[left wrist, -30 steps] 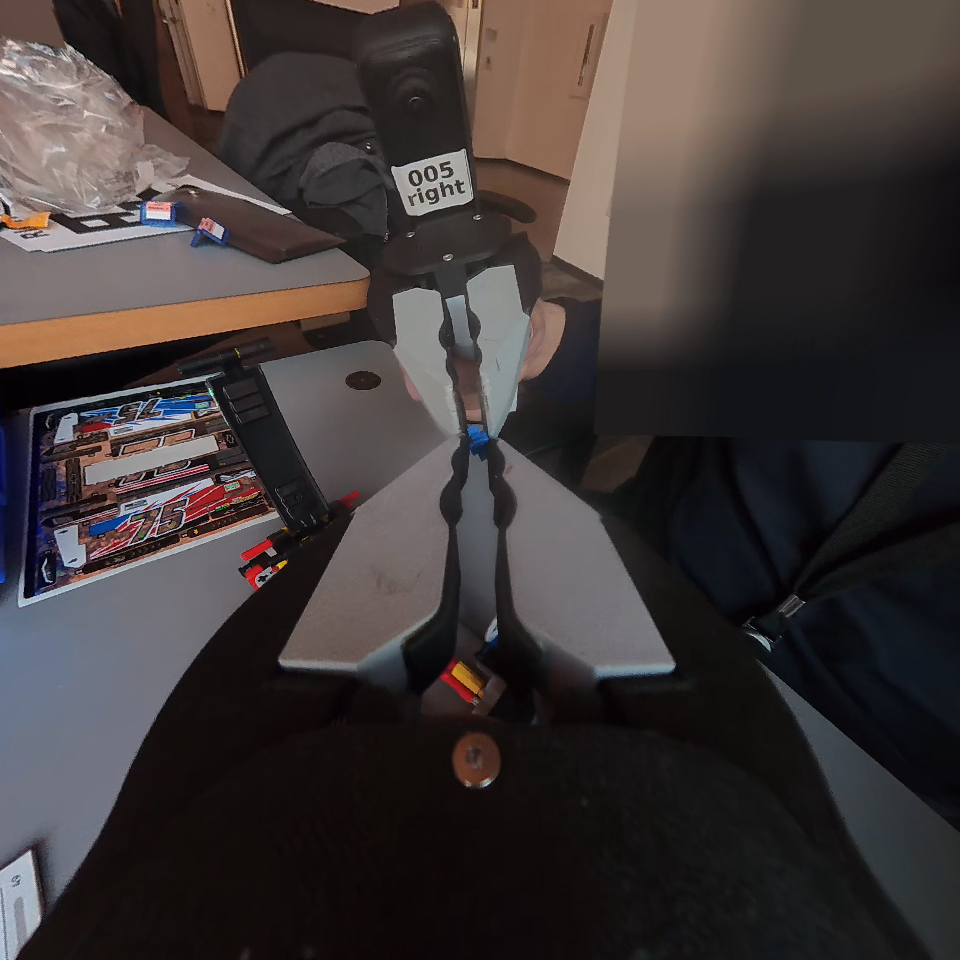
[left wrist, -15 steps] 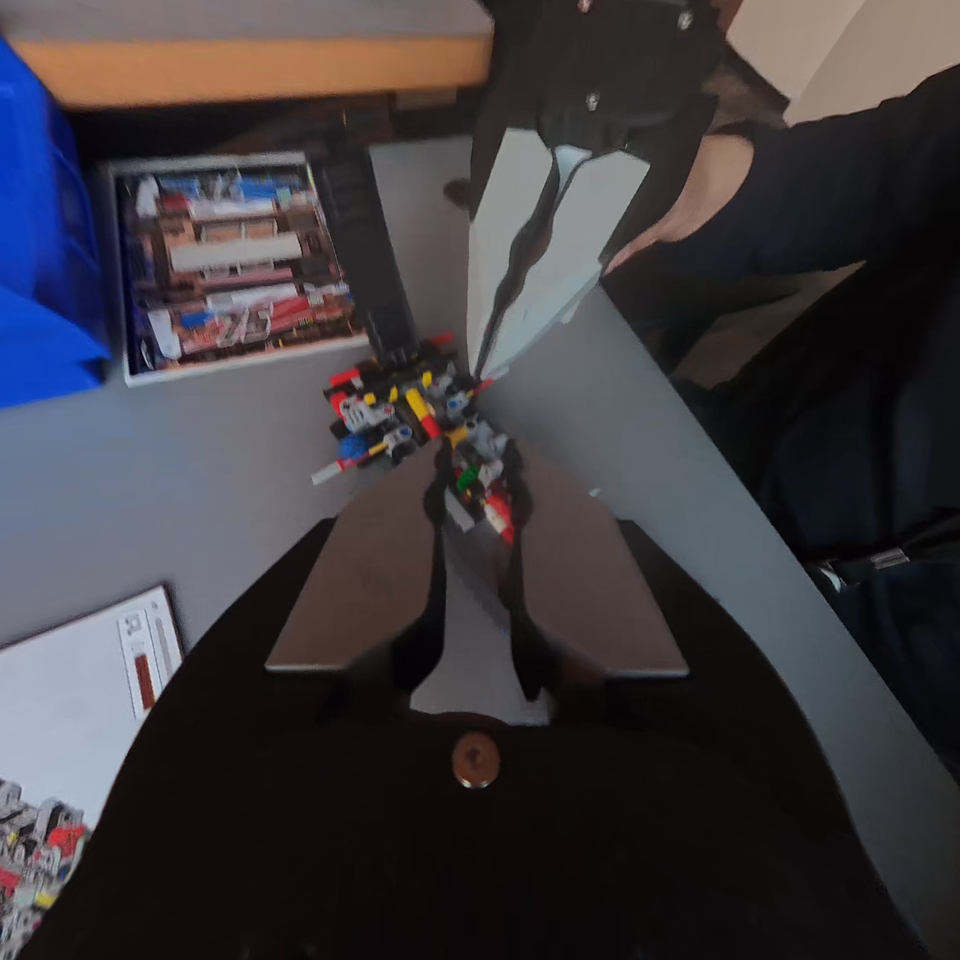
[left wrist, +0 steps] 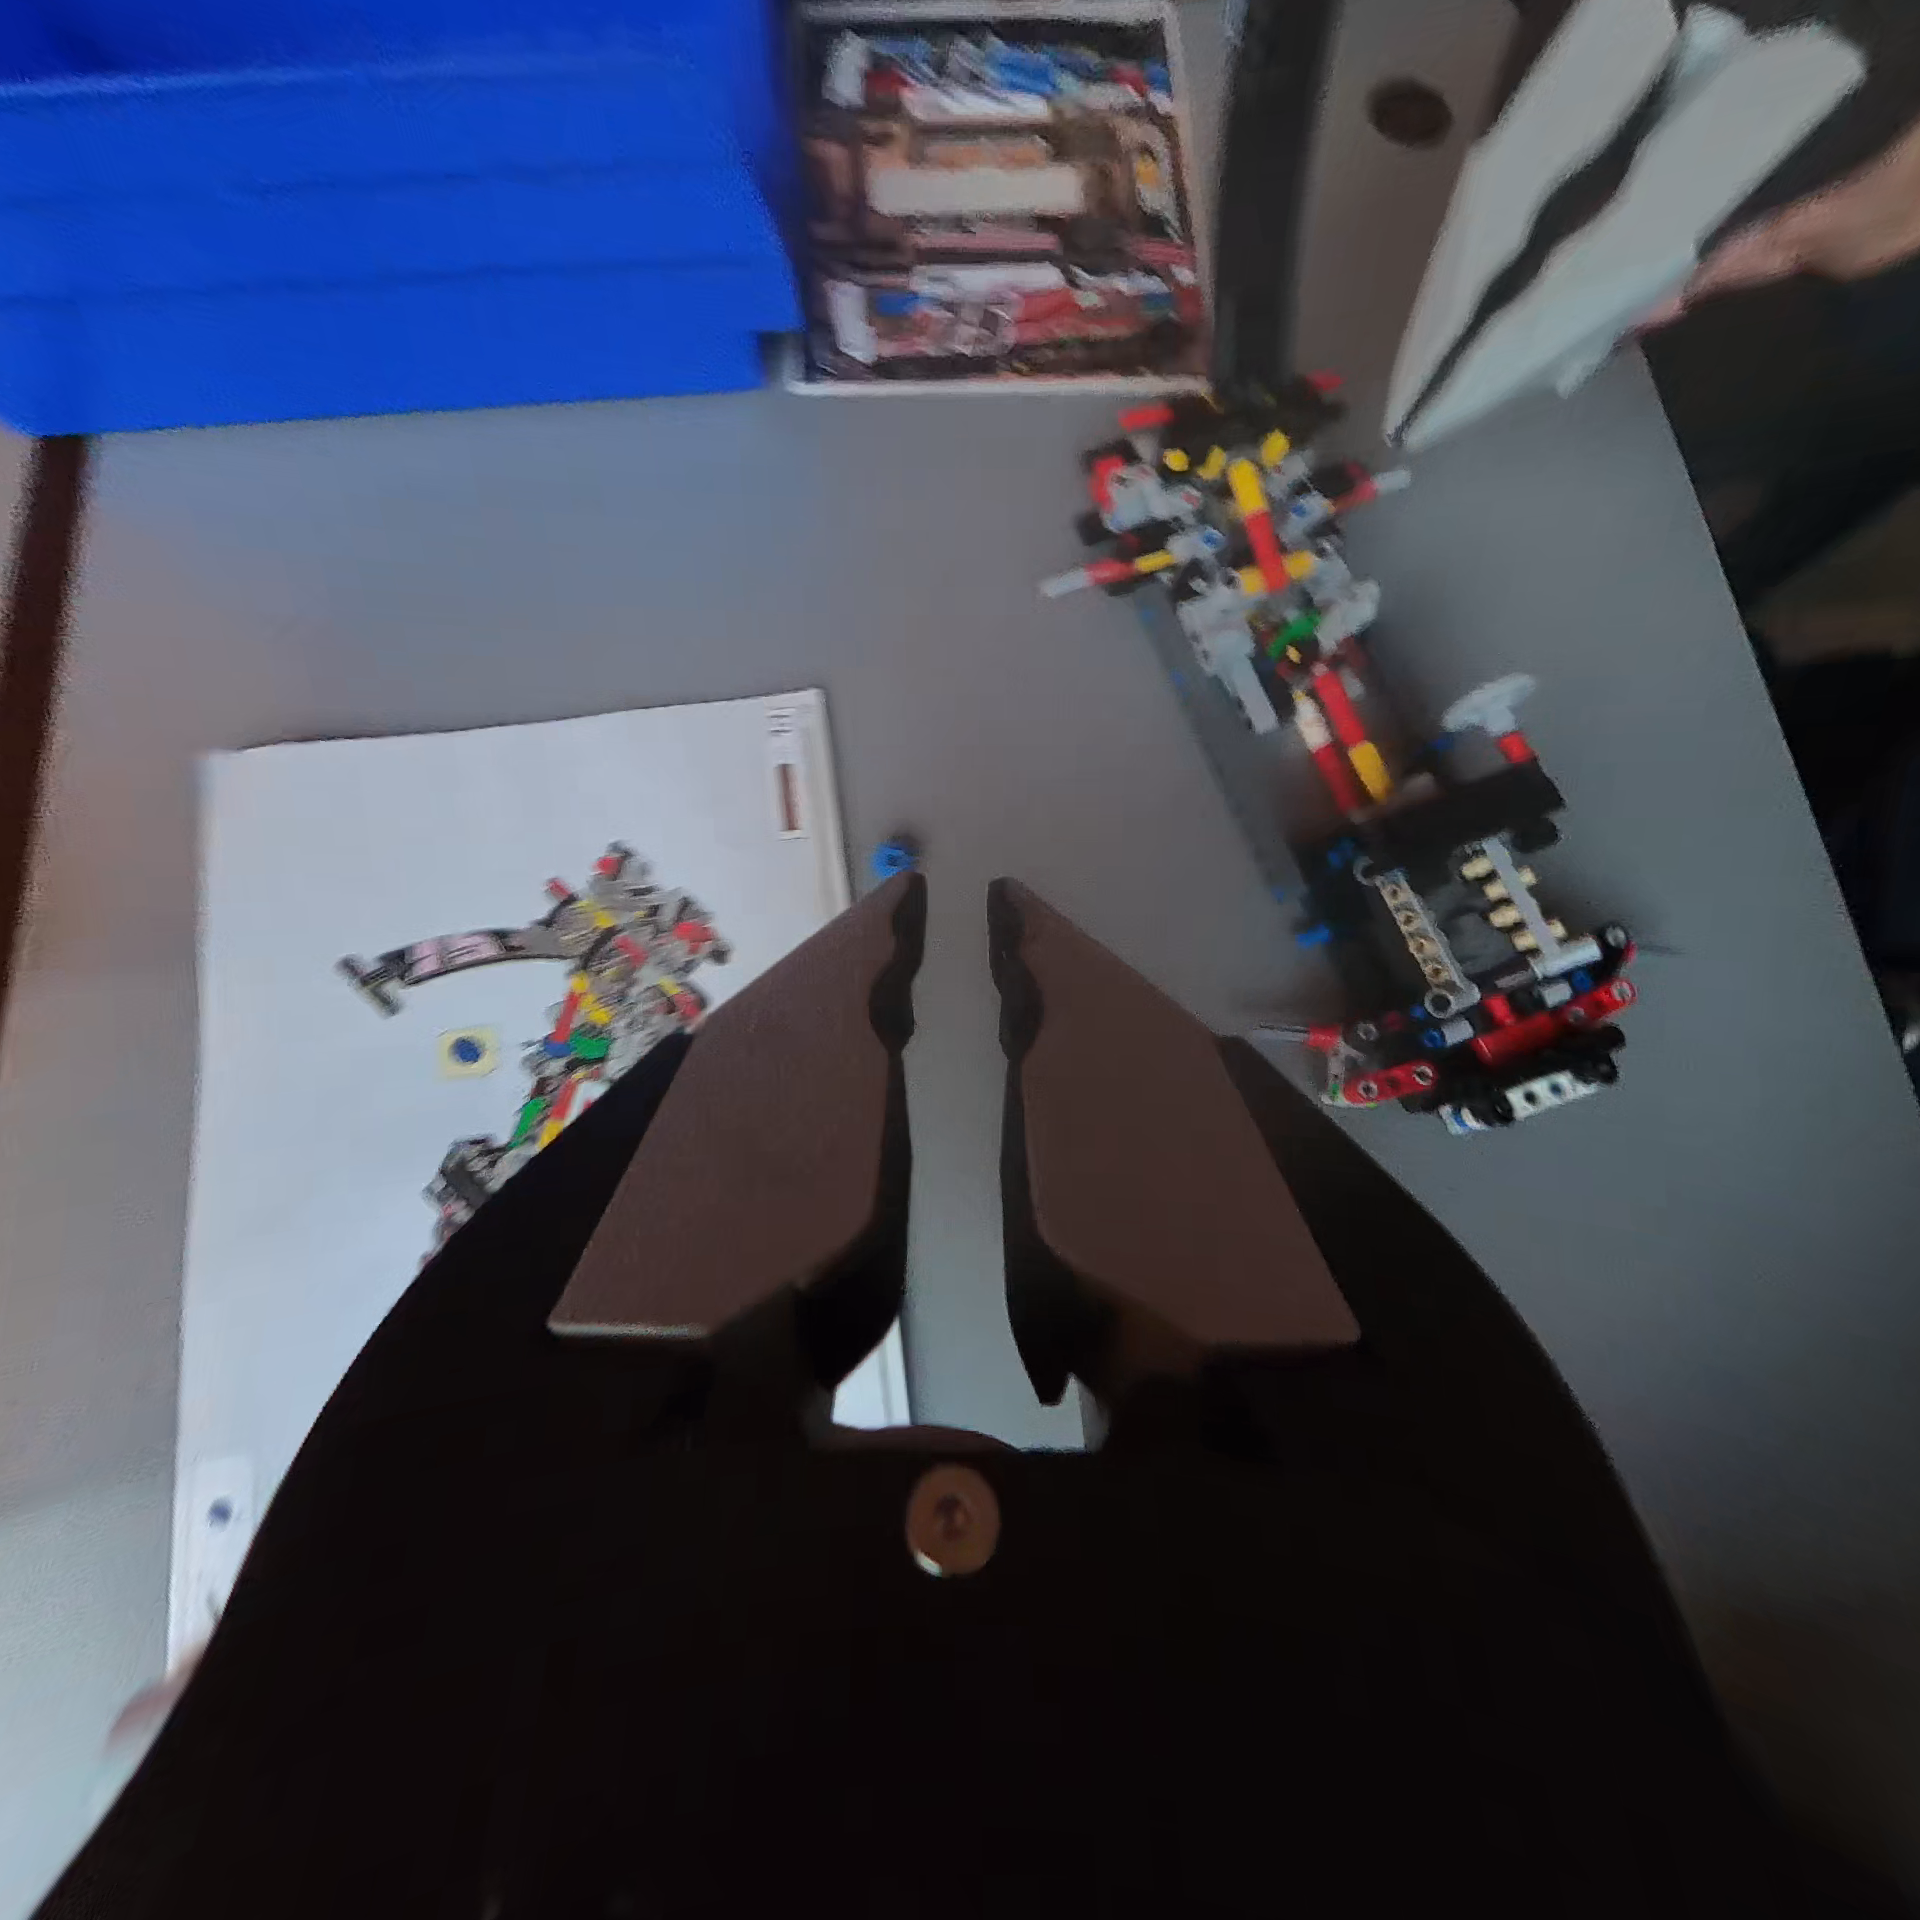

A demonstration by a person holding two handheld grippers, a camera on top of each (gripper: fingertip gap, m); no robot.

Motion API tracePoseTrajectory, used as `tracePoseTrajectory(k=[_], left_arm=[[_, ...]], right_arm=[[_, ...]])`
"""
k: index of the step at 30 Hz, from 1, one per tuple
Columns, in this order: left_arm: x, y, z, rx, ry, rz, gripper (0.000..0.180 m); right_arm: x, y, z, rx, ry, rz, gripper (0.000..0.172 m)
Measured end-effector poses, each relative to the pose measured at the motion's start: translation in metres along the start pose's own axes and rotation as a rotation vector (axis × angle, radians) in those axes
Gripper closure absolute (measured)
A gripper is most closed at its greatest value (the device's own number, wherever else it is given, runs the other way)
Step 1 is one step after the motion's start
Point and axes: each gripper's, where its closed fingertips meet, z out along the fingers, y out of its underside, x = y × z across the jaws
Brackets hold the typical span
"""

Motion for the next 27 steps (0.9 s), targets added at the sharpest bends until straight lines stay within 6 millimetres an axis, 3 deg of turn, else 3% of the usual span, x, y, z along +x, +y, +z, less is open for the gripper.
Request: tracePoseTrajectory(k=[3,9,13,24,27], left_arm=[[-0.023,0.001,-0.009,0.037,-0.092,-0.079,0.17],[-0.027,0.029,0.062,-0.17,-0.139,-0.019,0.164],[-0.021,0.043,0.089,-0.252,-0.131,0.034,0.157],[-0.019,0.044,0.098,-0.223,-0.099,0.069,0.17],[-0.008,0.021,0.096,-0.146,-0.115,0.205,0.17]], right_arm=[[0.001,0.003,0.004,-0.014,0.009,-0.022,0.172],[-0.004,-0.001,0.005,-0.008,0.003,-0.038,0.172],[-0.007,-0.002,0.001,-0.003,0.002,-0.053,0.172],[-0.013,-0.004,-0.002,0.03,-0.012,-0.041,0.17],[-0.014,-0.01,-0.001,0.056,-0.011,0.004,0.168]])
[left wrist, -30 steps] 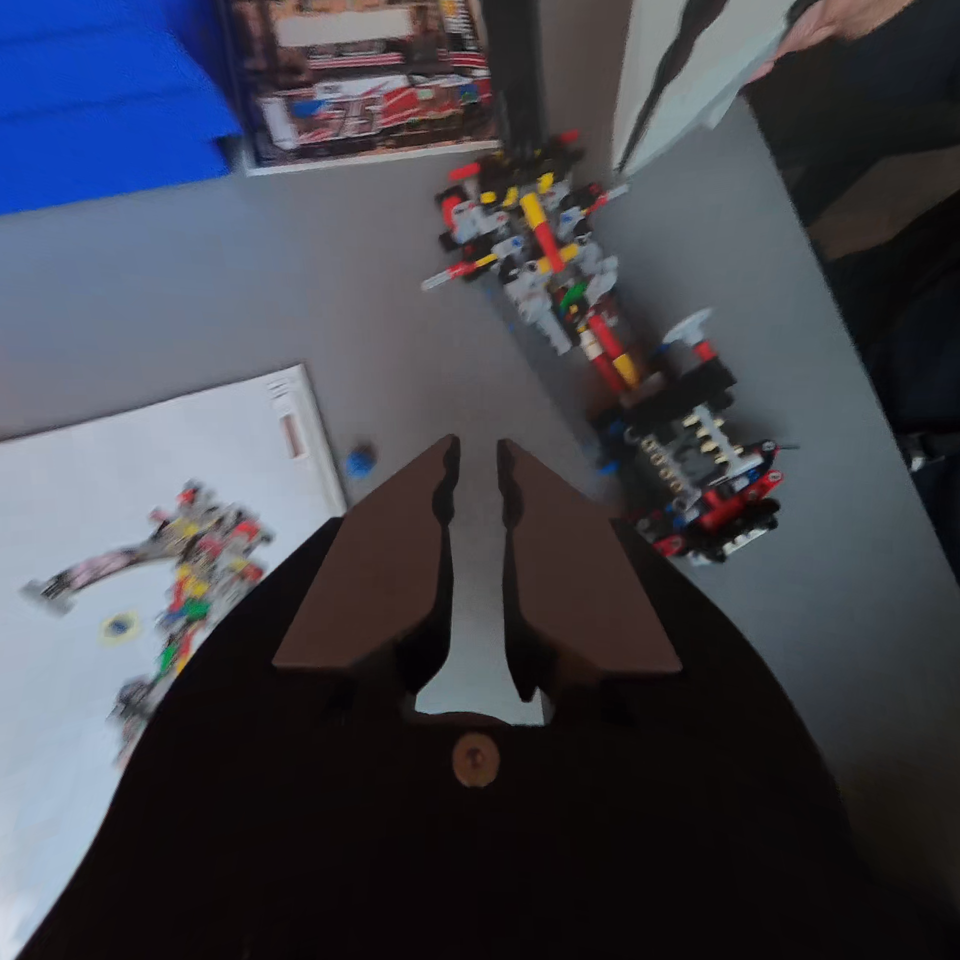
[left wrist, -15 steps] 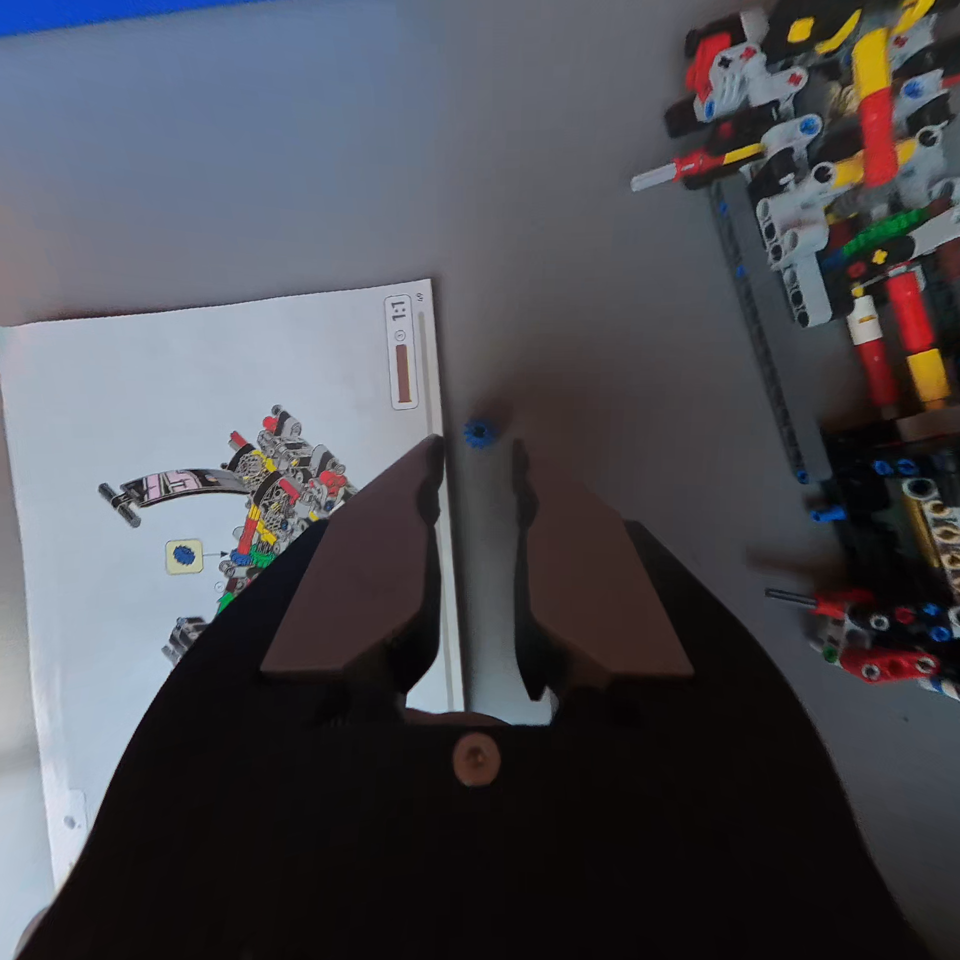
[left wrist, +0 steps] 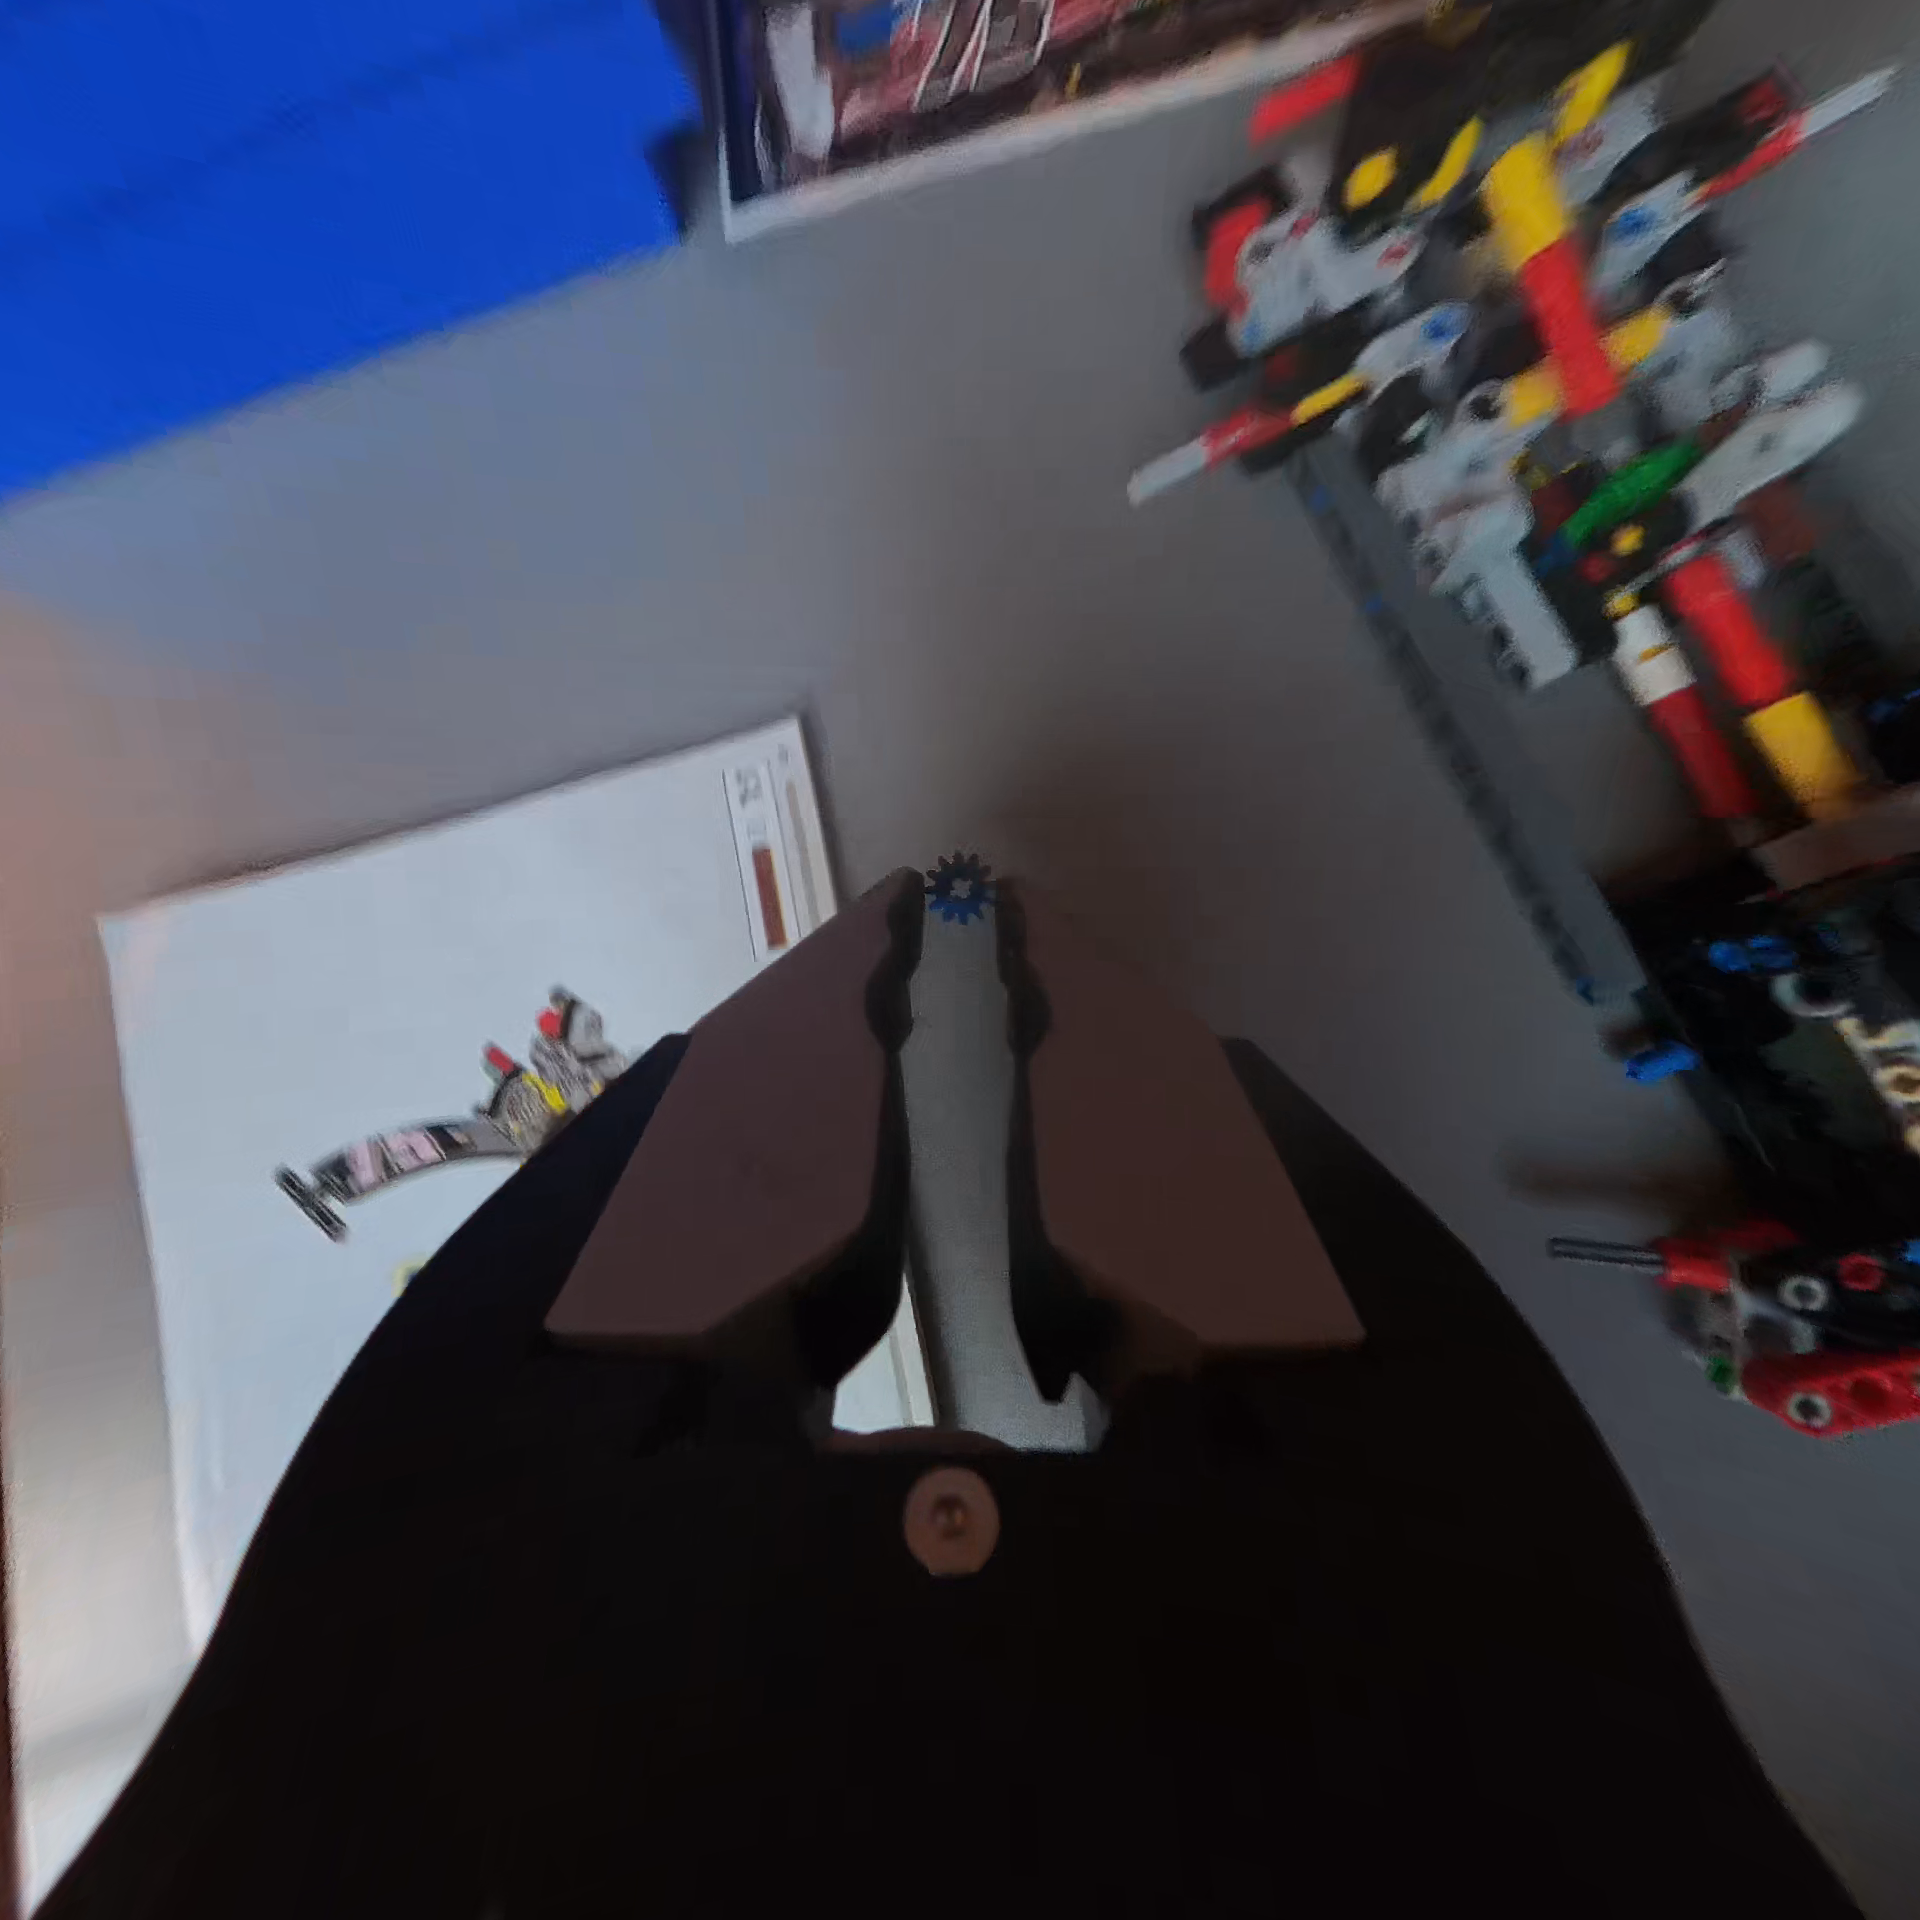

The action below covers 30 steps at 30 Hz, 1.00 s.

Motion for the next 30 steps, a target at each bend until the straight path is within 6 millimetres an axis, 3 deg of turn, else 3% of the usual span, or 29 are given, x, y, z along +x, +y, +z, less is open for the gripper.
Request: tracePoseTrajectory(k=[2,6,10,18,30], left_arm=[[0.012,-0.034,-0.013,0.113,-0.033,0.12,0.17],[0.067,-0.102,-0.043,0.395,-0.074,0.425,0.17],[0.096,-0.133,-0.065,0.535,-0.154,0.566,0.17],[0.106,-0.141,-0.07,0.523,-0.242,0.669,0.17],[0.102,-0.137,-0.059,0.48,-0.287,0.708,0.17]], right_arm=[[0.001,-0.009,-0.002,0.035,-0.006,0.05,0.168],[-0.002,-0.034,-0.011,0.123,-0.085,0.175,0.168],[-0.015,-0.051,-0.018,0.159,-0.194,0.271,0.165],[-0.022,-0.06,-0.019,0.168,-0.186,0.277,0.167],[-0.013,-0.051,-0.011,0.153,-0.197,0.356,0.167]])
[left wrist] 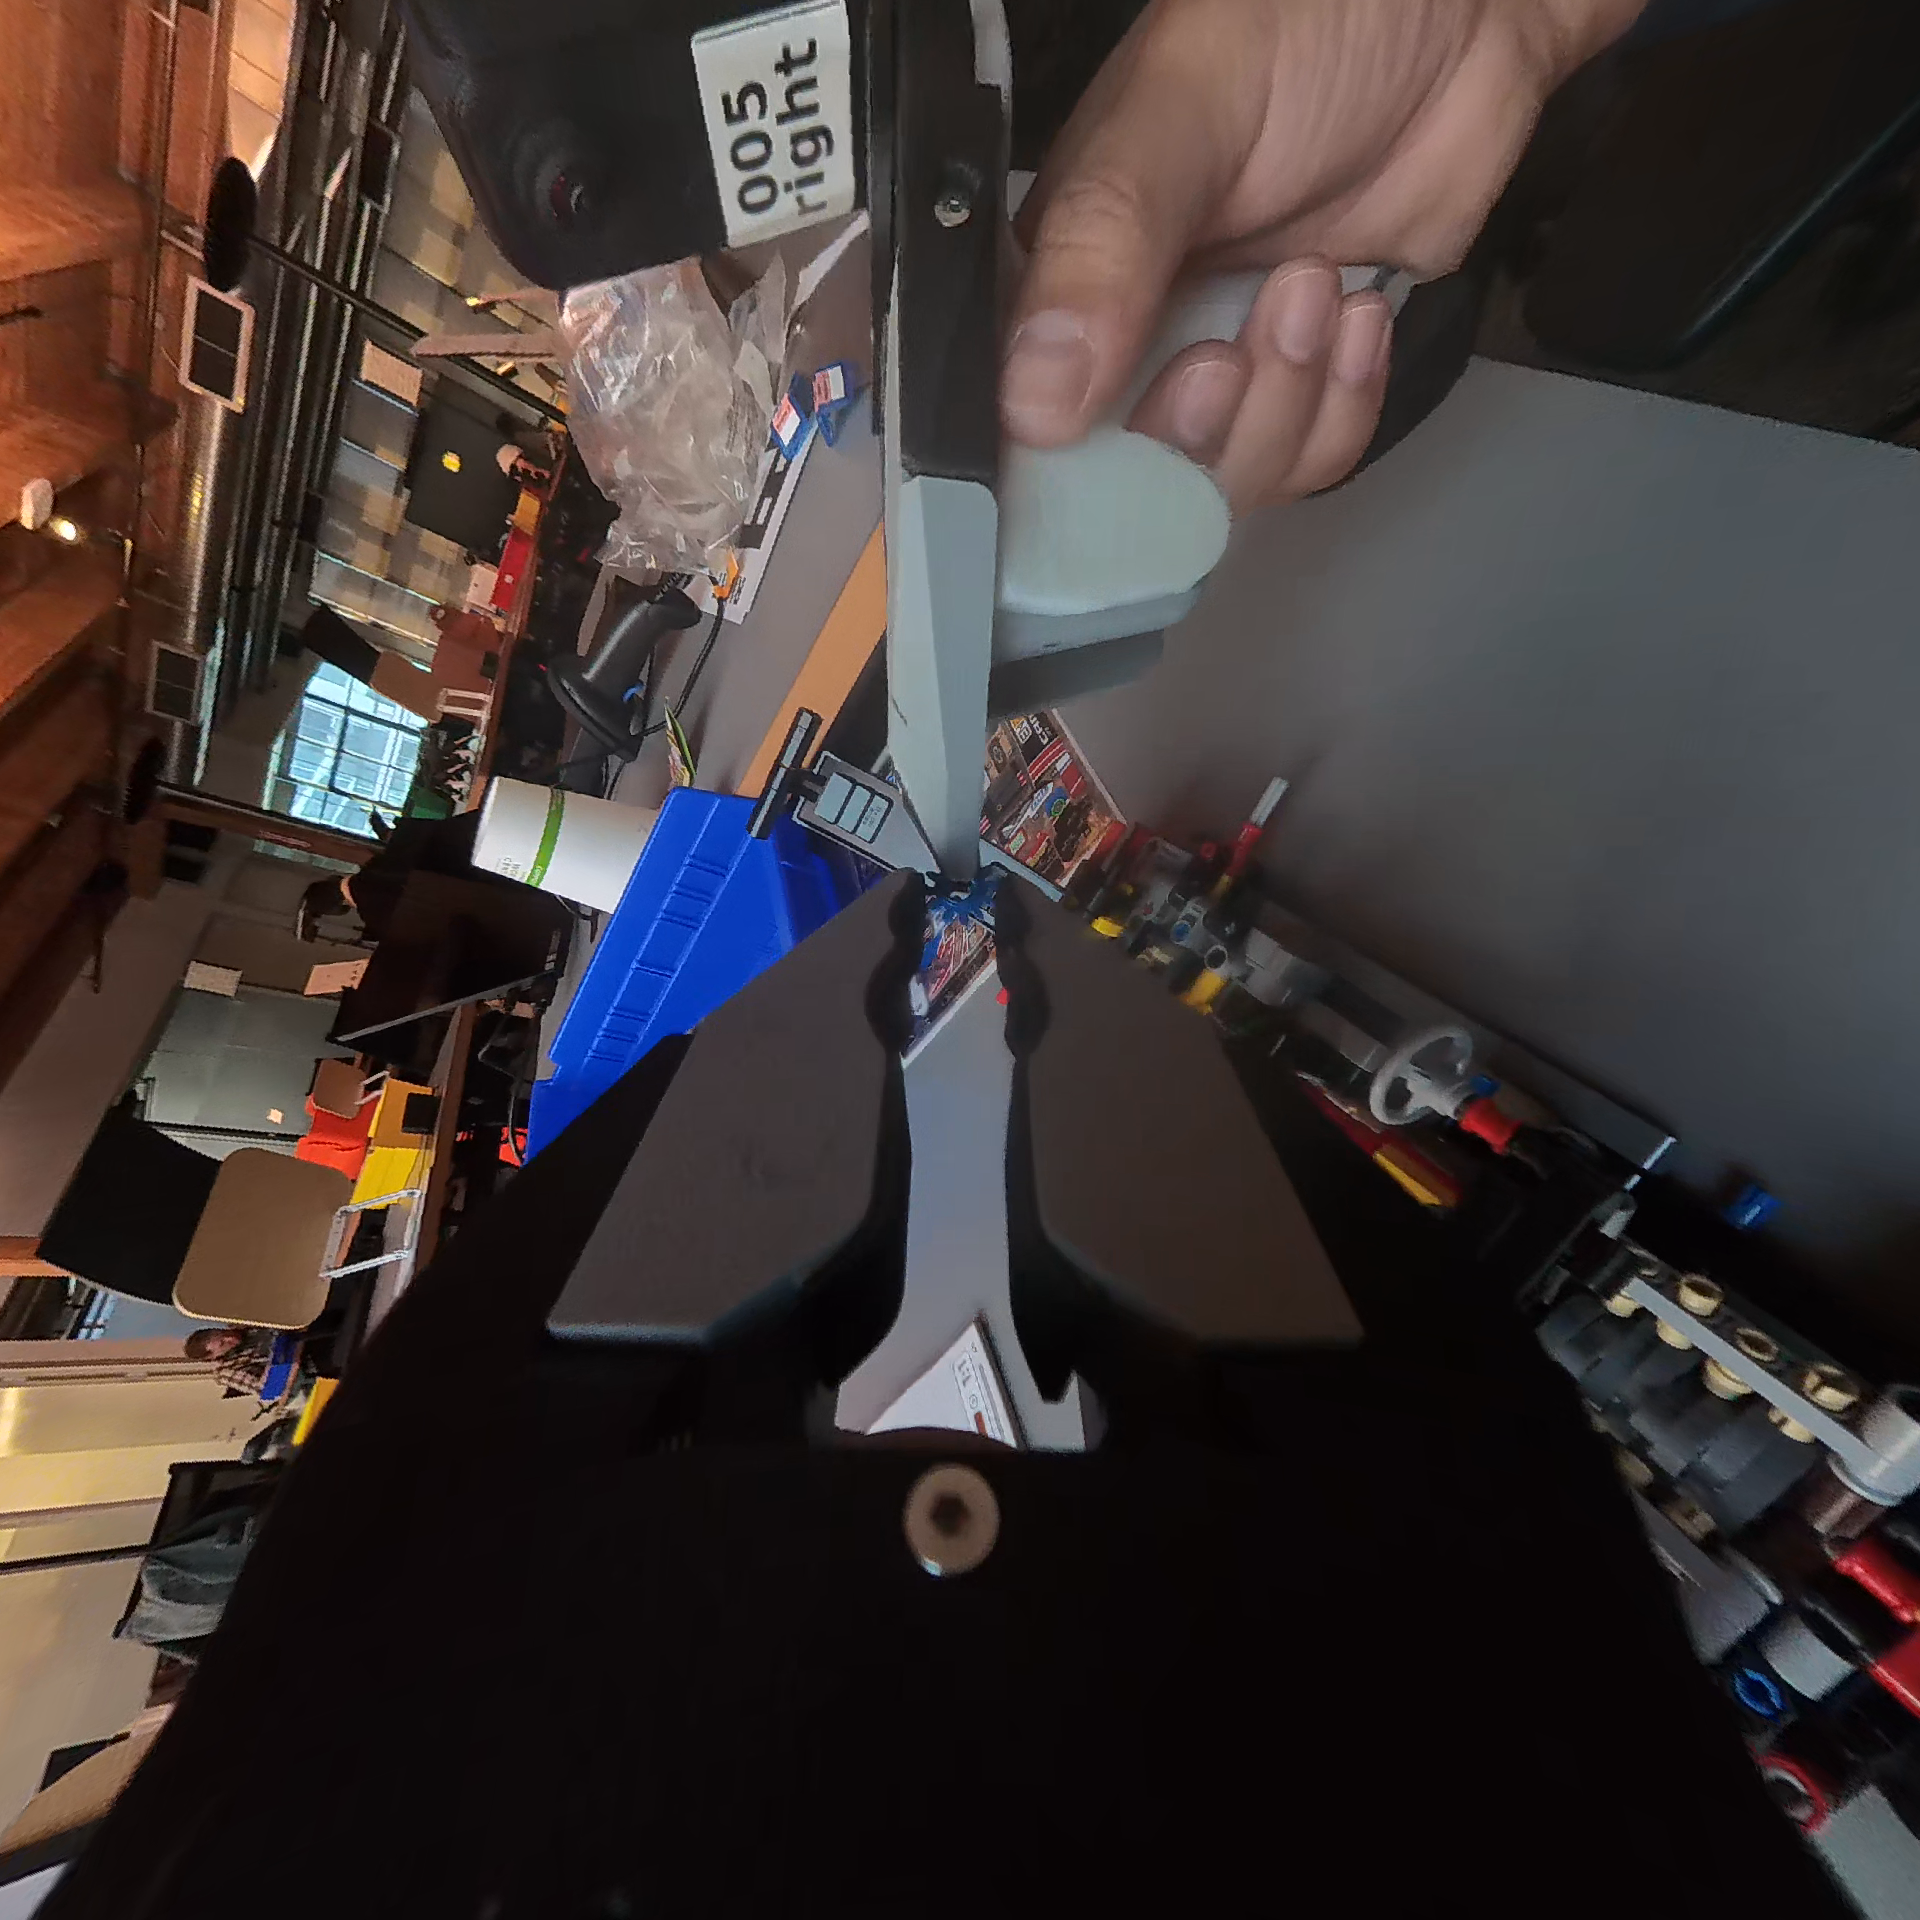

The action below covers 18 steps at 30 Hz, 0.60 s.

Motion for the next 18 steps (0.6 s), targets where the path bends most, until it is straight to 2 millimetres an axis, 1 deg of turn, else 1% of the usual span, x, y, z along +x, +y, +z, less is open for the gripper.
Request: tracePoseTrajectory(k=[4,15,18], left_arm=[[0.003,0.002,0.001,0.006,0.006,0.018,0.17],[0.012,0.009,0.007,-0.025,0.02,0.076,0.17],[0.012,0.007,0.007,-0.003,0.01,0.093,0.171]], right_arm=[[0.002,0.003,0.0,0.012,-0.037,0.06,0.168],[0.01,0.014,0.002,-0.024,-0.014,0.069,0.167],[0.008,0.014,0.001,-0.015,-0.04,0.096,0.168]])
